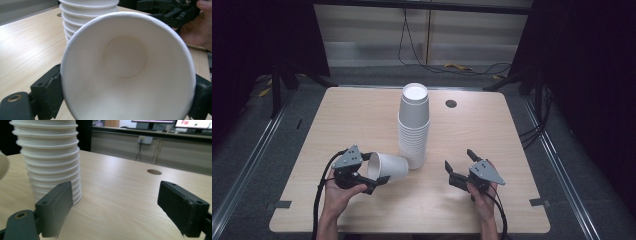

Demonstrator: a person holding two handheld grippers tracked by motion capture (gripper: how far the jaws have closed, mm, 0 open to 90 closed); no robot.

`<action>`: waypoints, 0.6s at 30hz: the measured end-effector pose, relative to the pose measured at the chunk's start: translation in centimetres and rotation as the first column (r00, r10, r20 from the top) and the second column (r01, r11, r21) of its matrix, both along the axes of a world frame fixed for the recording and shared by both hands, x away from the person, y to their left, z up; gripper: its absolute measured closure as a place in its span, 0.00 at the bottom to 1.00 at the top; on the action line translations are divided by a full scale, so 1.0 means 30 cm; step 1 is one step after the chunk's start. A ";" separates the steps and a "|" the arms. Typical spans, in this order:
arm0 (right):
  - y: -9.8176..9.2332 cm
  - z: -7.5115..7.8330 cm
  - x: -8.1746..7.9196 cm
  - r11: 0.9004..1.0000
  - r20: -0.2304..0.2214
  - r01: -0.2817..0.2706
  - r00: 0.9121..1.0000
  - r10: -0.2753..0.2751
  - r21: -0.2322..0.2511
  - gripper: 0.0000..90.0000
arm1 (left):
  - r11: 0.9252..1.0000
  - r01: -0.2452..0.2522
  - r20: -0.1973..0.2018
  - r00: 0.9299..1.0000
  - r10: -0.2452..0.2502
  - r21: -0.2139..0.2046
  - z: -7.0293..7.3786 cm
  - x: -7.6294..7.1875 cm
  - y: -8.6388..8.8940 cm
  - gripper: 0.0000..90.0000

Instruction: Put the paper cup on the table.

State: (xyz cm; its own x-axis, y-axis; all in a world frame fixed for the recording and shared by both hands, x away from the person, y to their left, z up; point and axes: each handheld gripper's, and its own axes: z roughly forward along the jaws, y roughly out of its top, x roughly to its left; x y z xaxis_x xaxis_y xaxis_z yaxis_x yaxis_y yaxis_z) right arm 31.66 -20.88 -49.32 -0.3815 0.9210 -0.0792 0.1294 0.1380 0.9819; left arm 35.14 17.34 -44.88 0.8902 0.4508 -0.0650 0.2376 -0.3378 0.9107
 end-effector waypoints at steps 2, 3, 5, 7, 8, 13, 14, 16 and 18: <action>-0.005 -0.012 0.001 0.999 0.069 0.038 0.997 -0.038 -0.003 0.15 | 1.000 -0.025 0.001 1.000 0.025 0.008 0.003 0.003 0.010 0.11; -0.007 -0.015 0.001 0.998 0.083 0.058 0.995 -0.056 -0.015 0.15 | 0.999 -0.035 -0.002 0.999 0.035 0.008 0.004 0.005 0.014 0.11; -0.016 -0.023 -0.001 0.998 0.063 0.069 0.996 -0.068 -0.011 0.14 | 0.999 -0.043 0.001 0.999 0.043 0.023 0.009 0.010 0.023 0.11; -0.022 -0.029 -0.005 0.997 0.049 0.081 0.996 -0.080 -0.011 0.15 | 0.997 -0.069 0.000 0.998 0.069 0.032 0.013 0.015 0.034 0.11; -0.027 -0.031 -0.007 0.997 0.065 0.082 0.994 -0.082 0.000 0.14 | 0.997 -0.071 -0.003 0.997 0.071 0.032 0.014 0.017 0.038 0.11; -0.034 -0.031 -0.008 0.995 0.068 0.096 0.993 -0.097 0.018 0.14 | 0.995 -0.099 -0.020 0.995 0.100 0.029 0.008 0.031 0.052 0.11; -0.035 -0.032 -0.009 0.995 0.078 0.095 0.992 -0.096 0.013 0.14 | 0.994 -0.107 -0.030 0.994 0.108 0.025 0.007 0.032 0.052 0.11; -0.036 -0.033 -0.012 0.995 0.079 0.100 0.992 -0.101 0.024 0.15 | 0.993 -0.117 -0.040 0.992 0.118 0.031 0.006 0.040 0.056 0.11; -0.037 -0.034 -0.014 0.990 0.083 0.133 0.987 -0.136 0.038 0.15 | 0.991 -0.130 -0.049 0.990 0.132 0.042 0.005 0.050 0.063 0.11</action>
